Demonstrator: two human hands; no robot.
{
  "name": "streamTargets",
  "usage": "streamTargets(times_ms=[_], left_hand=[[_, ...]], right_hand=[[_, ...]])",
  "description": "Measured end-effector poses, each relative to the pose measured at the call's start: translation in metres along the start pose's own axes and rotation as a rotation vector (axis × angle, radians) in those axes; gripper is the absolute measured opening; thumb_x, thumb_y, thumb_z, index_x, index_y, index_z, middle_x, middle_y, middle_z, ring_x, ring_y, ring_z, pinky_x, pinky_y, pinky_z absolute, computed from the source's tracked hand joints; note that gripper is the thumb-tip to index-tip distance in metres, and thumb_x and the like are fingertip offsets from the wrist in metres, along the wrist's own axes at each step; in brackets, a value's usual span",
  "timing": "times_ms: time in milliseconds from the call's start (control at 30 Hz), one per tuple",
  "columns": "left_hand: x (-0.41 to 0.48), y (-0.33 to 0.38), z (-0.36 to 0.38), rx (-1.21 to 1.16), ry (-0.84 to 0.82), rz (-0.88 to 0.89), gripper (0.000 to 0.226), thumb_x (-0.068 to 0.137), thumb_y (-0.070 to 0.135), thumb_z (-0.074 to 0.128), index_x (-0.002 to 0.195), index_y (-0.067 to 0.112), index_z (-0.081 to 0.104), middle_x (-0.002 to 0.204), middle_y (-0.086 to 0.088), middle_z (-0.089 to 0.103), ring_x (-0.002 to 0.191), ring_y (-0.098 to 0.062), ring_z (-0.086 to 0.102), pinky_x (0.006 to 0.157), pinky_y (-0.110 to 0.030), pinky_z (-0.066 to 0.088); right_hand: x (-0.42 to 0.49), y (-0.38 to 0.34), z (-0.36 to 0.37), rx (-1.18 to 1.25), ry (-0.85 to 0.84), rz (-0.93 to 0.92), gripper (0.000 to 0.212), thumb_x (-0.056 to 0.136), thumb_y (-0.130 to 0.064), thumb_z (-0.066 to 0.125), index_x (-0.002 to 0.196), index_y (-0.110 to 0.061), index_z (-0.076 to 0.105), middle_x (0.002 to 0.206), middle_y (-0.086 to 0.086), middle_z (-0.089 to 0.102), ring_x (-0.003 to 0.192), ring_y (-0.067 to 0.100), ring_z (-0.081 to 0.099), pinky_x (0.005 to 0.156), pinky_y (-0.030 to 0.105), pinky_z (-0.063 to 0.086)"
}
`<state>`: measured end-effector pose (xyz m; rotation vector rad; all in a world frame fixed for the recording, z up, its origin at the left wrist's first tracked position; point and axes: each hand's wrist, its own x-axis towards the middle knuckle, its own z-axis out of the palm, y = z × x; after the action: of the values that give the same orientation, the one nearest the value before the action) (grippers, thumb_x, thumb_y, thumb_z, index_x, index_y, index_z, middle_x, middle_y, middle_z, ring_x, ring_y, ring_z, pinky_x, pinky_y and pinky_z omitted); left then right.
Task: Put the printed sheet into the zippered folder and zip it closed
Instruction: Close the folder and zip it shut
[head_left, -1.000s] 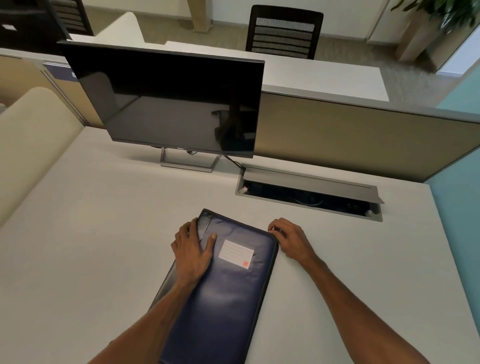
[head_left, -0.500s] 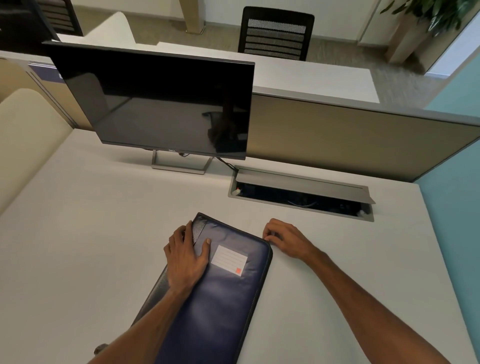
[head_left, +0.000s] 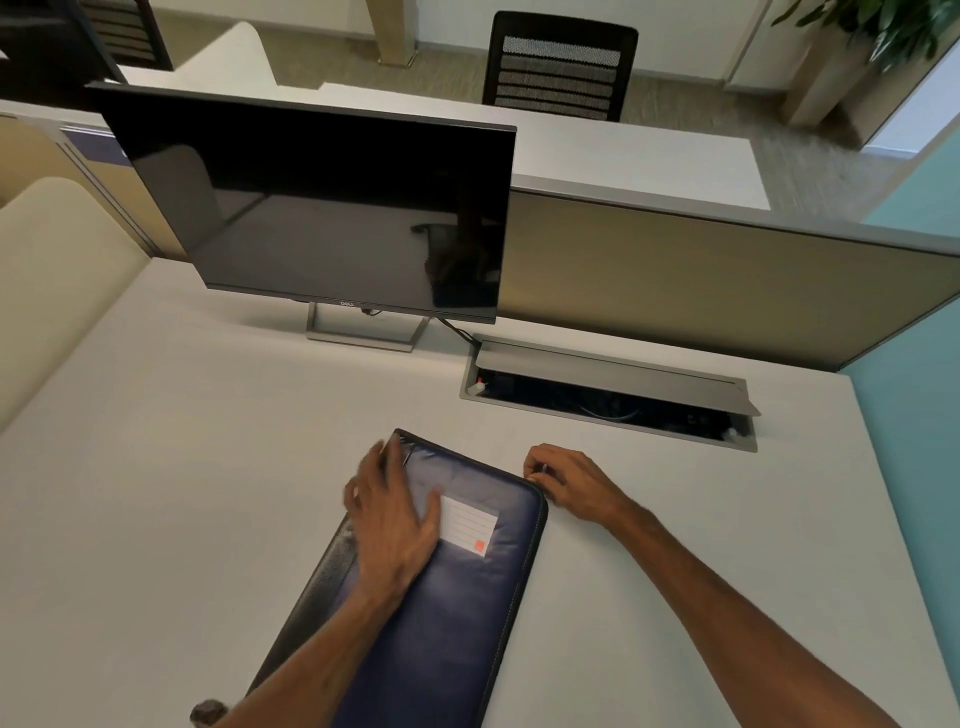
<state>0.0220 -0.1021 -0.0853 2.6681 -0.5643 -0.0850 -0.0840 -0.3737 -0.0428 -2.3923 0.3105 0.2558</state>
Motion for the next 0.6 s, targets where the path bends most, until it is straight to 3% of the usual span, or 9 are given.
streamTargets(times_ms=[100,200,267,367,467,600], left_hand=[[-0.023,0.051,0.008,0.026,-0.132,0.229,0.099,0.093,0.079,0.045,0.171,0.027,0.015,0.177,-0.002,0.018,0.163,-0.029,0.026,0.130,-0.054,0.029],[-0.053,0.095,0.020,0.130,-0.321,0.227,0.121,0.086,0.091,0.040,0.174,0.019,0.000,0.181,-0.005,-0.008,0.169,-0.030,-0.003,0.134,-0.062,0.010],[-0.067,0.107,0.019,0.206,-0.358,0.202,0.114,0.086,0.082,0.051,0.171,0.015,0.014,0.178,-0.009,0.006,0.168,-0.033,0.009,0.131,-0.063,0.020],[-0.081,0.112,0.009,0.276,-0.335,0.280,0.076,0.088,0.065,0.061,0.144,0.016,0.045,0.149,-0.007,0.043,0.139,-0.031,0.045,0.105,-0.053,0.048],[-0.089,0.115,0.006,0.325,-0.397,0.348,0.063,0.098,0.053,0.057,0.144,0.013,0.044,0.140,-0.007,0.044,0.128,-0.032,0.047,0.093,-0.051,0.054],[-0.100,0.111,0.005,0.374,-0.446,0.393,0.056,0.107,0.033,0.042,0.156,0.006,0.036,0.148,-0.014,0.042,0.139,-0.041,0.043,0.096,-0.055,0.056]], right_hand=[[-0.013,-0.003,0.004,0.108,0.047,0.078,0.011,0.104,-0.007,0.058,0.099,-0.009,0.068,0.096,0.009,0.073,0.086,0.030,0.069,0.076,0.048,0.063],[-0.030,-0.008,0.009,0.146,0.064,0.120,0.011,0.102,-0.004,0.057,0.099,-0.008,0.068,0.093,0.011,0.073,0.086,0.032,0.070,0.077,0.049,0.063],[-0.044,-0.009,0.016,0.183,0.096,0.146,0.010,0.100,-0.003,0.059,0.098,-0.006,0.068,0.093,0.012,0.074,0.086,0.033,0.070,0.077,0.049,0.063],[-0.063,-0.010,0.025,0.268,0.142,0.181,0.008,0.098,-0.001,0.061,0.098,-0.003,0.069,0.092,0.014,0.075,0.086,0.036,0.072,0.077,0.051,0.064],[-0.077,-0.011,0.030,0.319,0.159,0.187,0.010,0.099,0.000,0.062,0.101,-0.001,0.072,0.096,0.016,0.076,0.090,0.037,0.073,0.080,0.051,0.066],[-0.087,-0.015,0.036,0.313,0.174,0.181,0.011,0.099,-0.001,0.064,0.102,-0.001,0.075,0.098,0.015,0.076,0.090,0.036,0.073,0.079,0.049,0.065]])
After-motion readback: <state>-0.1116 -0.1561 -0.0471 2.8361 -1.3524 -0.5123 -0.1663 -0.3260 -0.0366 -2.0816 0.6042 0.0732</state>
